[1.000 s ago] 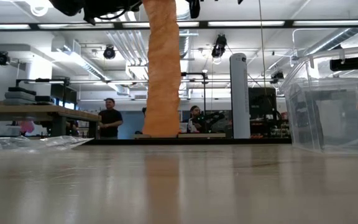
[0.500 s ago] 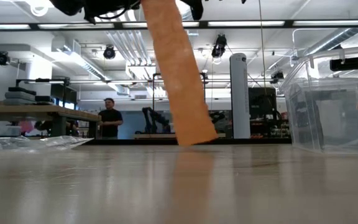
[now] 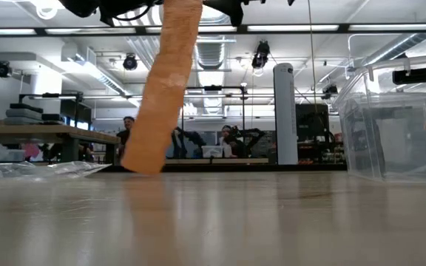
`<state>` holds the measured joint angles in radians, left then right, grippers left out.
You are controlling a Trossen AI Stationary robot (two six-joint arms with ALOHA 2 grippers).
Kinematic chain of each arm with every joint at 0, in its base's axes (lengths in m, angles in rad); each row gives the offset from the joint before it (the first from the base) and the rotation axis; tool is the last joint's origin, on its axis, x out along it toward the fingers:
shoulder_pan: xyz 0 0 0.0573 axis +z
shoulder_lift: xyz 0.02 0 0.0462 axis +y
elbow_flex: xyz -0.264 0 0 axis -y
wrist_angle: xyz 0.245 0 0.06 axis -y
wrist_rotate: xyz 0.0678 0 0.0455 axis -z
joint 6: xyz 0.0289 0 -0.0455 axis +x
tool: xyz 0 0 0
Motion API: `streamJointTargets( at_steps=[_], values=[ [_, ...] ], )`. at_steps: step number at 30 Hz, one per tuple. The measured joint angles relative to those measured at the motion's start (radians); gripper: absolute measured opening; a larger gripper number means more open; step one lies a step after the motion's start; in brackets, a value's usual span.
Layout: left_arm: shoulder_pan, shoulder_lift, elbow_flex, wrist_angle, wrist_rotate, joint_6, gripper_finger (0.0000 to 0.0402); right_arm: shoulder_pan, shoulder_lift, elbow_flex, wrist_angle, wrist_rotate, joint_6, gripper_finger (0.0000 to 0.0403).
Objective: Roll bandage
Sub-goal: Roll the orange bandage
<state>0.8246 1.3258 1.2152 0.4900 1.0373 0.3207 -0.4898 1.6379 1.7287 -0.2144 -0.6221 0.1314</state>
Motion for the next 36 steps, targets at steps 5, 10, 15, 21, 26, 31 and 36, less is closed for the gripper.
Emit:
streamJointTargets(
  at_steps=[5,10,15,21,26,31,36],
  values=[
    [0.0,-0.003,0.0,0.0,0.028,-0.004,0.0048,-0.02,-0.01,0.012,0.0,-0.004,-0.003,0.0306],
    [0.001,-0.015,0.0,0.0,0.055,-0.001,0.0048,-0.033,-0.042,0.03,-0.019,-0.006,-0.044,0.033],
    [0.001,-0.018,0.0,-0.002,0.055,0.03,0.0048,-0.033,-0.047,0.034,0.009,-0.006,0.012,0.0347],
    [0.001,-0.009,0.0,-0.028,0.122,0.174,0.0048,-0.023,0.013,0.034,0.135,-0.006,0.22,0.0348],
    [0.001,-0.01,0.0,-0.031,0.163,0.186,0.0048,-0.018,0.043,0.037,0.217,-0.007,0.342,0.0348],
    [0.003,-0.006,-0.001,-0.053,0.21,0.206,0.0048,0.014,0.082,0.034,0.258,-0.011,0.38,0.0348],
    [0.012,-0.005,-0.001,-0.061,0.214,0.231,0.0048,0.032,0.078,0.035,0.277,-0.011,0.395,0.0348]
  ],
)
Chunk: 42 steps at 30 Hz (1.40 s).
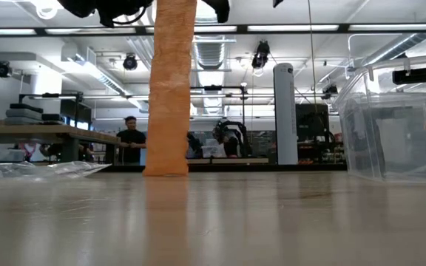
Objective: Roll bandage
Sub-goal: Roll the orange bandage
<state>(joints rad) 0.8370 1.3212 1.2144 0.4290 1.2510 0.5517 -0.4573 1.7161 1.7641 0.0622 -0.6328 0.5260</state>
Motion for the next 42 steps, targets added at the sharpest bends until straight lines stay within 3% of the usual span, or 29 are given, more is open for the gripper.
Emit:
streamJointTargets(
  at_steps=[11,28,42],
  values=[
    [0.012,0.0,0.0,-0.053,0.019,0.185,0.0048,0.025,0.015,-0.002,-0.004,0.013,0.119,0.0348],
    [0.021,-0.003,0.0,-0.121,0.071,0.232,0.0048,0.044,0.069,-0.003,0.003,0.007,0.222,0.0346],
    [0.06,-0.003,0.0,-0.186,0.072,0.296,0.0048,0.053,0.074,-0.003,-0.005,0.0,0.25,0.0239]
  ],
)
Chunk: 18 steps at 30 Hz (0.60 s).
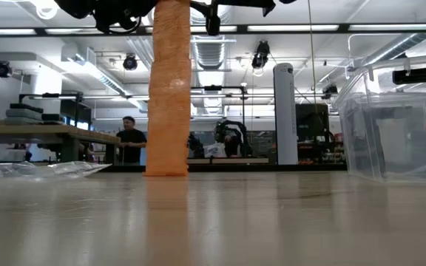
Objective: Roll bandage
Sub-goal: Roll the orange bandage
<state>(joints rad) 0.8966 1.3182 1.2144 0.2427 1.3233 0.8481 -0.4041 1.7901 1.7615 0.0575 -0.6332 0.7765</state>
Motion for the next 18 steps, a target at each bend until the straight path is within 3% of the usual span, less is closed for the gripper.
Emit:
streamJointTargets(
  at_steps=[8,12,18],
  values=[
    [0.002,-0.003,0.0,-0.004,0.027,-0.057,0.0048,-0.002,0.0,0.0,-0.004,-0.004,-0.022,0.0188],
    [0.002,-0.011,0.0,-0.002,-0.002,-0.206,0.0064,-0.004,0.0,0.0,-0.004,-0.003,-0.067,0.0167],
    [0.004,-0.023,0.0,-0.003,-0.103,-0.461,0.0117,-0.014,-0.002,0.011,-0.015,0.024,-0.17,0.013]
  ],
)
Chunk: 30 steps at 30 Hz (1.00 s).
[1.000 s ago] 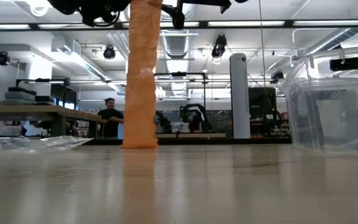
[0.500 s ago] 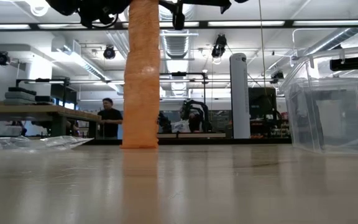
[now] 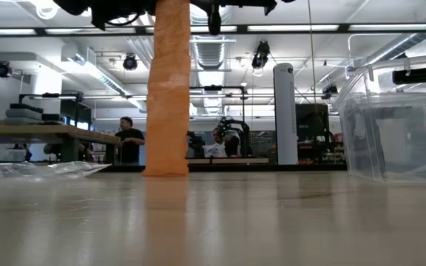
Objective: Roll bandage
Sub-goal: Roll the orange bandage
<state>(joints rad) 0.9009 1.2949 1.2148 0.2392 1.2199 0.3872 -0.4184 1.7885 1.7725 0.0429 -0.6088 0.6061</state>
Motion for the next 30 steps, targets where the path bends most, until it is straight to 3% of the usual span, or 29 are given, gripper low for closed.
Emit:
streamJointTargets(
  at_steps=[5,13,22,30],
  values=[
    [0.02,-0.016,0.0,-0.005,-0.074,-0.196,0.0171,-0.012,-0.022,0.006,-0.024,0.035,-0.102,0.0106],
    [0.027,-0.007,0.0,-0.02,-0.105,-0.389,0.0254,-0.023,-0.09,0.007,-0.145,0.191,-0.348,0.0101],
    [-0.019,0.04,0.0,0.002,-0.183,-0.426,0.0311,-0.034,-0.11,0.007,-0.256,0.19,-0.466,0.0097],
    [-0.099,0.044,0.0,0.011,-0.188,-0.439,0.0324,-0.044,-0.116,0.007,-0.304,0.191,-0.563,0.0095]
  ],
)
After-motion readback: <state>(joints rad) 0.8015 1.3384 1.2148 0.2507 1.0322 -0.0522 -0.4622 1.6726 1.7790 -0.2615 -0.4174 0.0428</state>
